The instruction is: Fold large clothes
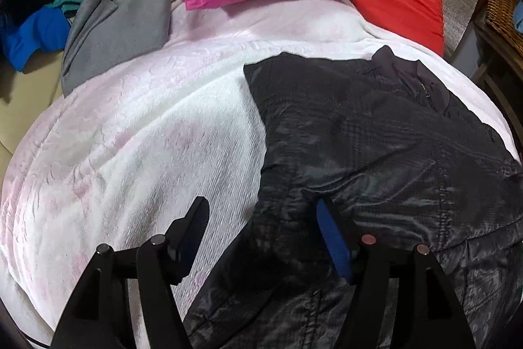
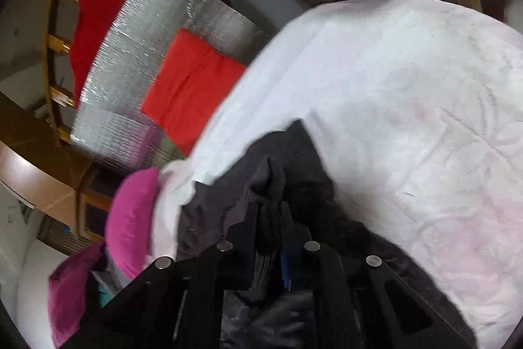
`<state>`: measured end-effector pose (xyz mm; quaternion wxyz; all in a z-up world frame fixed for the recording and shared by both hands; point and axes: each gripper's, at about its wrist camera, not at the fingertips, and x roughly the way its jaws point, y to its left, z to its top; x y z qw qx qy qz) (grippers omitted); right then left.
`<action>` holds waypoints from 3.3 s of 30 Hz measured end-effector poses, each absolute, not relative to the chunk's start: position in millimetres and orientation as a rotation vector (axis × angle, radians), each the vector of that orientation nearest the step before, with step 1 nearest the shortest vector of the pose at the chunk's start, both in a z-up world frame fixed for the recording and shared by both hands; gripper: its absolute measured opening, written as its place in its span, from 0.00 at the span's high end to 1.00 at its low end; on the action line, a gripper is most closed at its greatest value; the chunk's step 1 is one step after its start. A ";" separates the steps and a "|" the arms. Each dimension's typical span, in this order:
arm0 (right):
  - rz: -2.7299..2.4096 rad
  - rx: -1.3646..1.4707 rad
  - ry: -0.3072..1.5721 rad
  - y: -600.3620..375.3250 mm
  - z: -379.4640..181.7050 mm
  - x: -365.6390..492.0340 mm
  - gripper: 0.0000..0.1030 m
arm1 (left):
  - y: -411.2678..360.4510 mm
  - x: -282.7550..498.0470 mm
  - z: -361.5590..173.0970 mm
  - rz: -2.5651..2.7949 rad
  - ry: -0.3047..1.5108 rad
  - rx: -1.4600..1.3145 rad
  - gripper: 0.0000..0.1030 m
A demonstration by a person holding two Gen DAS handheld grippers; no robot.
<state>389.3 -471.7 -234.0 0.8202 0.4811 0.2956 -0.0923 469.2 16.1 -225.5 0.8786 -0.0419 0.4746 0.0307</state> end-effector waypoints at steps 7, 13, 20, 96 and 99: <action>-0.183 1.012 0.709 -482.9 -244.0 389.4 0.84 | 31.3 461.0 -212.9 0.046 0.951 -0.127 0.33; -0.211 0.862 0.624 -485.7 -221.9 389.8 0.14 | 53.5 462.7 -204.0 -0.020 0.929 -0.257 0.27; -0.105 0.781 0.805 -472.9 -261.4 434.2 0.30 | 59.9 474.4 -229.4 -0.083 1.030 -0.391 0.26; 0.015 0.757 0.928 -498.0 -258.2 358.5 0.35 | 62.2 400.4 -214.2 -0.188 1.051 -0.212 0.34; 0.010 0.765 0.943 -500.5 -261.5 345.3 0.35 | 68.1 395.7 -216.9 -0.178 1.055 -0.208 0.34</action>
